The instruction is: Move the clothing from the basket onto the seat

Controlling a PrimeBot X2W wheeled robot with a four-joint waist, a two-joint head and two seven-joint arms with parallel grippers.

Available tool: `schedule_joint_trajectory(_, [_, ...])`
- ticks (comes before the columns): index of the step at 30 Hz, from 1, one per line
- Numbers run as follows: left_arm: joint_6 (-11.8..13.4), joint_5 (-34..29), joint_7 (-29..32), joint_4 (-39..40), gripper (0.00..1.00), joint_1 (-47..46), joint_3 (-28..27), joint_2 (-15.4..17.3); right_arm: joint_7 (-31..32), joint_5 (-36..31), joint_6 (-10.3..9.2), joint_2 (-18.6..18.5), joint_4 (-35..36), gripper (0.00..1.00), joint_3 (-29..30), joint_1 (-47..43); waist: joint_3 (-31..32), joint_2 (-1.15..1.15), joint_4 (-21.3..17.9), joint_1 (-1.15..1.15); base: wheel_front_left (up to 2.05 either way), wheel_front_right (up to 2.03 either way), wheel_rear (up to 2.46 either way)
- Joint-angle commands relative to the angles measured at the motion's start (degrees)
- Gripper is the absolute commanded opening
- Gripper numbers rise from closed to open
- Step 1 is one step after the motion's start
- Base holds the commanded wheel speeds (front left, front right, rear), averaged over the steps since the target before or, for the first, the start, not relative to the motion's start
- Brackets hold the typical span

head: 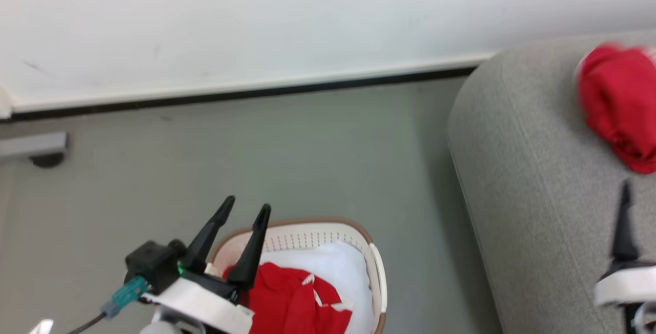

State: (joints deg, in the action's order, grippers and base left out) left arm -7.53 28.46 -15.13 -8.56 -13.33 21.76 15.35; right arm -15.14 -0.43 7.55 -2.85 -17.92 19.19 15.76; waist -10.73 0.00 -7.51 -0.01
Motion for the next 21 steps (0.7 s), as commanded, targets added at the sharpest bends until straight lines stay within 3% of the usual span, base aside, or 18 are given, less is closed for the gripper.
schedule_joint_trajectory(1, [0.11, -1.68, -0.03, -0.33, 1.00, 1.89, -1.56, -0.58, 0.00, 1.57, -0.13, -0.11, 1.71, 1.00, -3.37, -3.09, 2.73, 0.00, 0.75, 0.01, 0.00, 0.00, 0.00])
schedule_joint_trajectory(11, [0.09, -5.25, -0.03, -3.12, 1.00, 7.04, -5.83, -2.57, 0.00, 5.49, -0.13, -0.15, 4.08, 1.00, -13.88, -9.87, 7.51, 0.00, 1.95, 0.01, 0.00, 0.00, 0.00])
schedule_joint_trajectory(21, [0.08, -7.59, -0.03, -5.07, 1.00, 10.73, -9.24, -4.13, 0.00, 3.60, -0.13, -0.13, 2.08, 1.00, -17.37, -13.09, 10.86, 0.00, 4.13, 0.01, 0.00, 0.00, 0.00])
